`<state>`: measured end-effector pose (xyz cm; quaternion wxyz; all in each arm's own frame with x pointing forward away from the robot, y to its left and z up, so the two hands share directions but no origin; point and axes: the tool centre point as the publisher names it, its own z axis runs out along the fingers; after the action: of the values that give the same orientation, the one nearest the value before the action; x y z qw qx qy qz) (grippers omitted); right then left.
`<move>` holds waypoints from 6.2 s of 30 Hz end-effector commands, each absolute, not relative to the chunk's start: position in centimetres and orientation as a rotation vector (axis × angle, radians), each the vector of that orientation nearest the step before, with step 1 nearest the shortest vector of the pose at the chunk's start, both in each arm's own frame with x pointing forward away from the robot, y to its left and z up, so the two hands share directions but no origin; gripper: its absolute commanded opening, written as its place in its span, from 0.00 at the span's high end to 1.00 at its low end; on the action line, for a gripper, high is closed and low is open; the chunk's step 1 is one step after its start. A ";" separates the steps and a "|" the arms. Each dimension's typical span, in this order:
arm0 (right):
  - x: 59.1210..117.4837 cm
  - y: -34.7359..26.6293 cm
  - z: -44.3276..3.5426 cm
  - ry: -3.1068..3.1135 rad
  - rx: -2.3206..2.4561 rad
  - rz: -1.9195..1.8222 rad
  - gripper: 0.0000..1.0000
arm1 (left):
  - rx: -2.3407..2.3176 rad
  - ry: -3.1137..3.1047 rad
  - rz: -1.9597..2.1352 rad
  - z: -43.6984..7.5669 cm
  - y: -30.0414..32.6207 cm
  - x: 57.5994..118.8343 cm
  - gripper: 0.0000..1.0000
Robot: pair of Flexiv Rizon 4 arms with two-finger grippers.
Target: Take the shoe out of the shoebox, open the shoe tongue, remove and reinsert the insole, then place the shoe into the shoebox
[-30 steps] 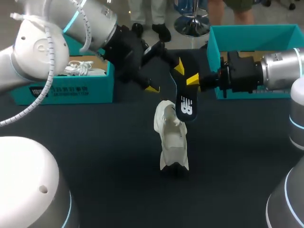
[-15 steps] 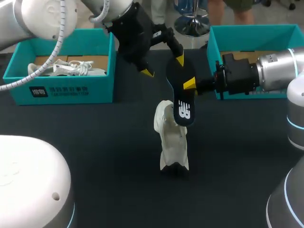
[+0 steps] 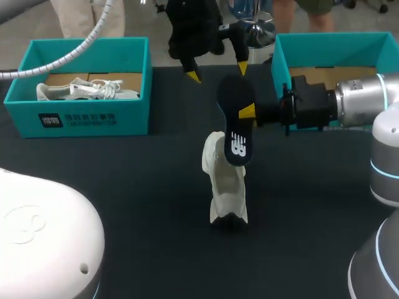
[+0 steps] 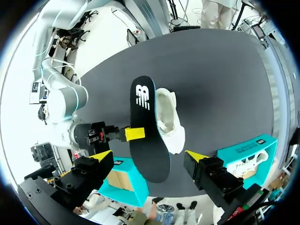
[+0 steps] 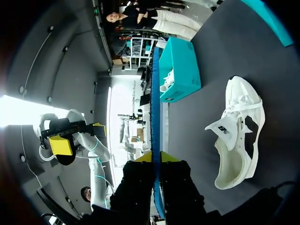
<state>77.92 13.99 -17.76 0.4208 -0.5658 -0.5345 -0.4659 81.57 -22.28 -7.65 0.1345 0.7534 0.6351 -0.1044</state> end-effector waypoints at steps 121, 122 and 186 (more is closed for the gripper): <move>77.6 12.4 -15.6 -1.313 -1.509 -1.222 1.00 | 1.446 1.262 -0.966 -10.6 -21.0 81.5 0.00; 77.7 12.4 -15.5 -1.311 -1.510 -1.223 1.00 | 1.446 1.262 -0.966 -10.6 -21.0 81.5 0.00; 76.9 14.9 -15.0 -1.272 -1.460 -1.233 0.70 | 1.238 1.254 -1.128 -15.3 -25.0 81.5 1.00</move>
<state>77.00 14.93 -15.03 0.4125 -0.5788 -0.5077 -0.4869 81.67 -24.81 -15.27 0.5027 0.5111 0.5166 -0.4682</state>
